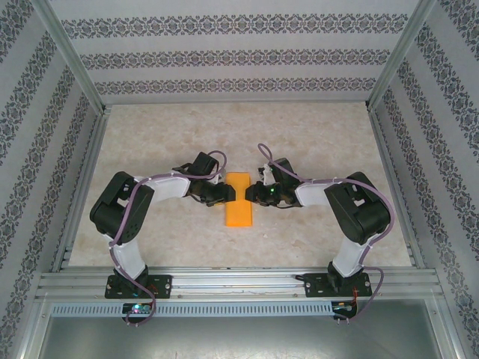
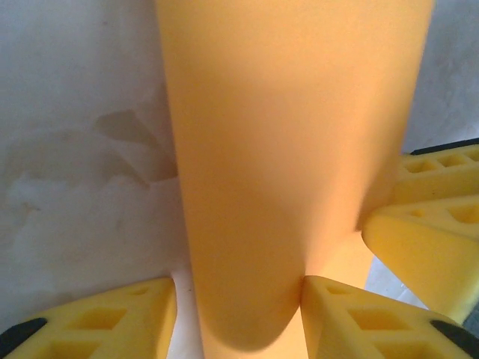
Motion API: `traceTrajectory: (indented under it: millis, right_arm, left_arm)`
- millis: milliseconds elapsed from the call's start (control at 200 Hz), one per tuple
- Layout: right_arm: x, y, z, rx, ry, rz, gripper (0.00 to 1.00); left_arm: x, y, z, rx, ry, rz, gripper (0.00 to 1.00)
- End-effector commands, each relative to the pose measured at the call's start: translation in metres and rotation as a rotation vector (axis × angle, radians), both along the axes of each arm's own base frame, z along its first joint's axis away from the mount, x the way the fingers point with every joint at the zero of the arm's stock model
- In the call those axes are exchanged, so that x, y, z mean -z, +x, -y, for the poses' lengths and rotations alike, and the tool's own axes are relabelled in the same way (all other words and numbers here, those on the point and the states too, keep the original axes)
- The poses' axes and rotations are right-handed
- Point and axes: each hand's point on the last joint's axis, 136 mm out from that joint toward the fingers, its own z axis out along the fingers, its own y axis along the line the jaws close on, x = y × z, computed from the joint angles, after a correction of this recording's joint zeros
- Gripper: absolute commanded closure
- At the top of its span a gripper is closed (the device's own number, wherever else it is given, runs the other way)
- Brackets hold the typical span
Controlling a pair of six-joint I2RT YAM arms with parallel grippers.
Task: Fold a paper plane with a square sheet of paper (fold left side to right side)
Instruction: First fold in half a square sheet of paper at the center of the table.
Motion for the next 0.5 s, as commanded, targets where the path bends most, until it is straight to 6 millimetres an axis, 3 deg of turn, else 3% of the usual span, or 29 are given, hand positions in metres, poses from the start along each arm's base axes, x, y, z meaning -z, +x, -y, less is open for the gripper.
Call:
traceTrajectory:
  millis: [0, 230, 495]
  right_arm:
    - [-0.013, 0.005, 0.006, 0.006, -0.036, 0.056, 0.67]
    - [-0.028, 0.009, 0.04, 0.084, -0.143, 0.116, 0.49]
    - [-0.033, 0.009, 0.076, 0.179, -0.184, 0.14, 0.47]
  left_arm:
    - [0.022, -0.004, 0.007, 0.016, 0.043, -0.026, 0.53]
    - [0.035, -0.012, 0.004, 0.038, 0.107, -0.063, 0.54]
    - [0.046, -0.022, 0.005, 0.104, 0.193, -0.103, 0.52]
